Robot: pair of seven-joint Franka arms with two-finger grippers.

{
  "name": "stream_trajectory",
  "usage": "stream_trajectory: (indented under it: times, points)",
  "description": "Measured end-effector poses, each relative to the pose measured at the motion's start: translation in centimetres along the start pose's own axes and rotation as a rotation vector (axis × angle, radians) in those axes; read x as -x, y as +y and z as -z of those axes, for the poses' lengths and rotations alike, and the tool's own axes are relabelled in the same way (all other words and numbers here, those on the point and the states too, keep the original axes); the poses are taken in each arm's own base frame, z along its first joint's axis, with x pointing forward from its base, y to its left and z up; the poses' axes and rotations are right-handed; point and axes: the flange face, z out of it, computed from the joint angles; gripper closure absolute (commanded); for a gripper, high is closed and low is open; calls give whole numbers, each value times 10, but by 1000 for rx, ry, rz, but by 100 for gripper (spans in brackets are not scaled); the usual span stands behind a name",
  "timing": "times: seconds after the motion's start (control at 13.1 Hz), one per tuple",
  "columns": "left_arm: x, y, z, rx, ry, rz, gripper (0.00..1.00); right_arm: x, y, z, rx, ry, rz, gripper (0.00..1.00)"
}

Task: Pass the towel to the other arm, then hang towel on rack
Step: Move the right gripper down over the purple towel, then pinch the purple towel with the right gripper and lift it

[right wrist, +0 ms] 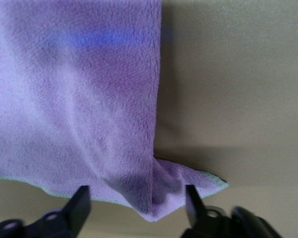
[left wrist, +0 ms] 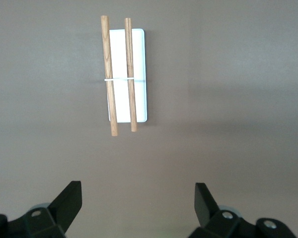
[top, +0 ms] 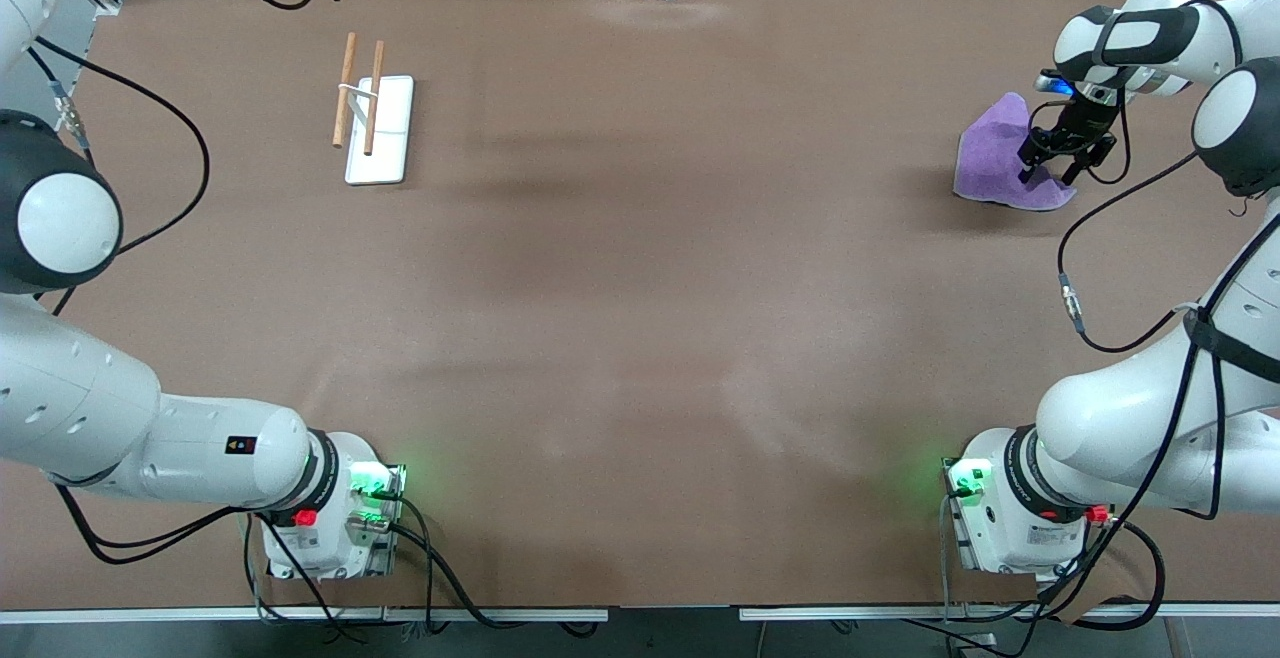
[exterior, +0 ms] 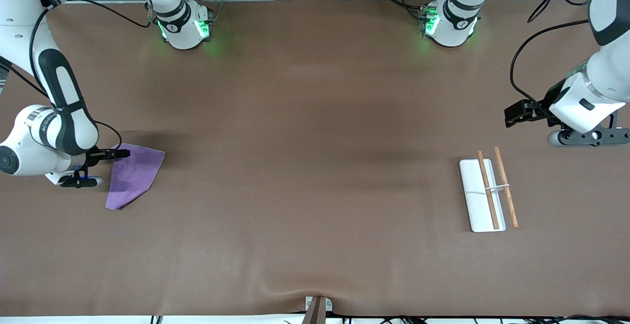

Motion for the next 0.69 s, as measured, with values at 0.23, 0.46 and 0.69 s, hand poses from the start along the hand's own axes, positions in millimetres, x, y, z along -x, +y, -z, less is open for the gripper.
stream_trajectory:
  times: [0.23, 0.46, 0.69]
  points:
    - [-2, 3, -3, 1, 1, -5, 0, 0, 3, 1, -3, 10, 34, 100]
    - [-1, 13, -4, 2, 0, 19, 0, -1, 4, 2, -4, 23, 77, 100]
    - [2, 32, -3, 4, 0, 56, 0, -1, 3, 22, 8, 59, 172, 100]
